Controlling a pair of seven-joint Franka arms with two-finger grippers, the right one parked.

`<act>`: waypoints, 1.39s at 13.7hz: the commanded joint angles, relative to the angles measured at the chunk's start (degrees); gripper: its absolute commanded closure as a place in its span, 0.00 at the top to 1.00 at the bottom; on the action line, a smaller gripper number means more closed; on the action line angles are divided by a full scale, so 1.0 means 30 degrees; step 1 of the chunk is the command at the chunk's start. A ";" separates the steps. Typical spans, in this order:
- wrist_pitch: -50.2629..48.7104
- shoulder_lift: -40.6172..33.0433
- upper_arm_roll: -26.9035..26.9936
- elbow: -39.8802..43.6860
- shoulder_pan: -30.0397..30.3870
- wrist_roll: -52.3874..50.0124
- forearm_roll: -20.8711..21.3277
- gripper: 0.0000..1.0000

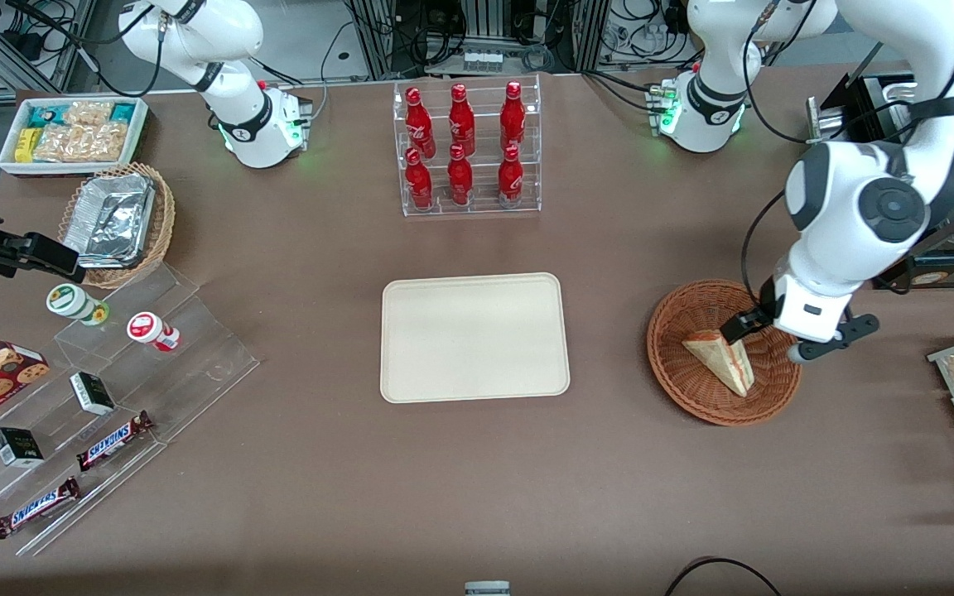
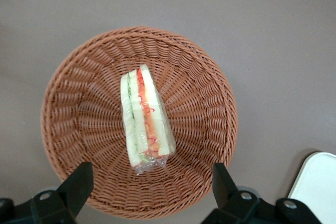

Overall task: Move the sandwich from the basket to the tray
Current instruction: 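Lower the left gripper and close it on the sandwich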

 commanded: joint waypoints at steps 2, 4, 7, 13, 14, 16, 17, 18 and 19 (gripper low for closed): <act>0.2705 0.0597 0.0113 -0.1793 -0.0159 -0.0690 -0.0009 1.00; 0.2853 0.1010 0.0142 -0.1852 -0.0130 -0.0718 0.0021 1.00; 0.3263 0.1625 0.0142 -0.1853 -0.0072 -0.0777 0.0021 1.00; 0.4346 0.2943 0.0230 -0.1735 0.0046 -0.0806 -0.0037 1.00; 0.4580 0.3119 0.0230 -0.1735 0.0017 -0.0806 -0.0037 0.93; 0.4612 0.3267 0.0230 -0.1677 0.0045 -0.0836 -0.0037 0.27; 0.4582 0.3209 0.0230 -0.1619 0.0046 -0.0778 -0.0008 0.01; 0.4495 0.3122 0.0230 -0.1560 0.0046 -0.0748 -0.0008 0.00; 0.4378 0.3034 0.0259 -0.1357 0.0046 -0.0719 -0.0008 0.00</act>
